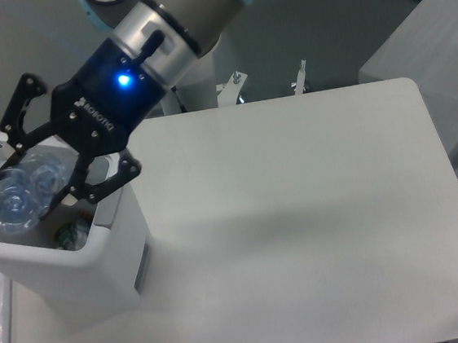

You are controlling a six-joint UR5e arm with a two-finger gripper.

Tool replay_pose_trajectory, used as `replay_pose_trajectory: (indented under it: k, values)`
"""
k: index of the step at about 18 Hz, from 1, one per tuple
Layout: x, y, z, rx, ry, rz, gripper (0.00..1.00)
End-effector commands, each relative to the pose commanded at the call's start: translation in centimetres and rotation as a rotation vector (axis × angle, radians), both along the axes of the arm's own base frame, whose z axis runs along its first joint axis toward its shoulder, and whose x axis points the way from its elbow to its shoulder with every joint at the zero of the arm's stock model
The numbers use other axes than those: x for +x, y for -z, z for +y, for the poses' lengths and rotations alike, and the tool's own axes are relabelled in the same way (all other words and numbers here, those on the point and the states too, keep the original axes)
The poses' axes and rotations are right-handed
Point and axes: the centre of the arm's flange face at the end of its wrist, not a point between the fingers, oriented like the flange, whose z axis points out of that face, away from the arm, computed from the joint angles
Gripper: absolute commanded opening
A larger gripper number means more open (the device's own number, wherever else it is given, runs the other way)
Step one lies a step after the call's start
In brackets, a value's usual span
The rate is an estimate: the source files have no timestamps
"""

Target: Place the trash in the trash can

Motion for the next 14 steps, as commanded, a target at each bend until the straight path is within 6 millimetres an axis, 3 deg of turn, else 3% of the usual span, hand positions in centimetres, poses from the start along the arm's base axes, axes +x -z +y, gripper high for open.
replay_pose_trajectory:
  k: [6, 9, 12, 13, 14]
  values:
    - [1.2, 4.3, -1.0, 0.039, 0.075, 0.112, 0.58]
    - [2.1, 5.9, -2.0, 0.050, 0.103, 0.147, 0.63]
    - [2.8, 6.9, -2.7, 0.059, 0.123, 0.174, 0.87]
    - [2.8, 6.9, -2.7, 0.060, 0.123, 0.175, 1.00]
    - [2.7, 6.9, -2.7, 0.060, 0.123, 0.175, 1.00]
